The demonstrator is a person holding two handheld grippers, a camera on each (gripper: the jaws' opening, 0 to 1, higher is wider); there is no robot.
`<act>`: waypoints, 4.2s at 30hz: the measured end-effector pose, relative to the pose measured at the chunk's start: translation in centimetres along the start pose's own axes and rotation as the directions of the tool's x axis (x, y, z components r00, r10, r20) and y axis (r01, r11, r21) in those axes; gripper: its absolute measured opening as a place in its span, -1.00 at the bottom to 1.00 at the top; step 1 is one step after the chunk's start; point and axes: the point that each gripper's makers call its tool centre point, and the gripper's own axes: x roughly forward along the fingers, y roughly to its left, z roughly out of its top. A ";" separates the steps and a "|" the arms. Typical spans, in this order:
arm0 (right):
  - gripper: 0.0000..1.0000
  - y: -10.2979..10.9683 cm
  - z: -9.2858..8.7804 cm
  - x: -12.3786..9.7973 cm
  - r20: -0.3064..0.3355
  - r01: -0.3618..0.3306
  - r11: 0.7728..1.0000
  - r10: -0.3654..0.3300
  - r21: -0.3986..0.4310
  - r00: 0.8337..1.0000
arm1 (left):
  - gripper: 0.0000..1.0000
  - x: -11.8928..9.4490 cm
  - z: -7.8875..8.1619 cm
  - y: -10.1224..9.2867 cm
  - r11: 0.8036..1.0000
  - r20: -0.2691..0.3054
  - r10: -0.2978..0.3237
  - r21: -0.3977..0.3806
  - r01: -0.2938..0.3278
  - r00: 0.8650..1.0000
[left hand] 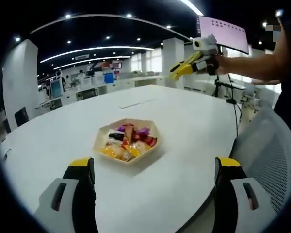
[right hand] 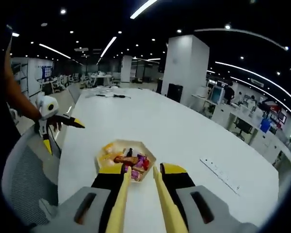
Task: Place the target food into the container with the food tongs after gripping and lifting it, then release it inside without dropping or visibly crushing the food.
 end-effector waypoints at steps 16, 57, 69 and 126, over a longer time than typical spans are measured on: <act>-0.46 3.4 -0.2 -2.6 0.104 -0.065 0.997 0.061 0.040 0.993 | 0.99 1.0 7.0 -2.0 0.960 0.037 -0.265 0.108 0.260 0.964; -0.47 13.6 4.3 -1.0 0.355 -0.390 0.919 0.347 0.053 0.868 | -0.36 5.5 13.9 -10.6 0.764 -0.037 -0.604 0.259 0.591 0.796; -0.48 14.2 4.2 -0.9 0.377 -0.402 0.915 0.358 0.042 0.854 | -0.56 4.9 13.8 -11.4 0.745 -0.039 -0.636 0.227 0.627 0.770; -0.68 15.3 -14.4 1.6 -0.105 -0.245 0.965 0.255 0.094 0.961 | -1.00 7.8 -2.9 -8.6 0.739 -0.390 -0.416 0.380 0.555 0.821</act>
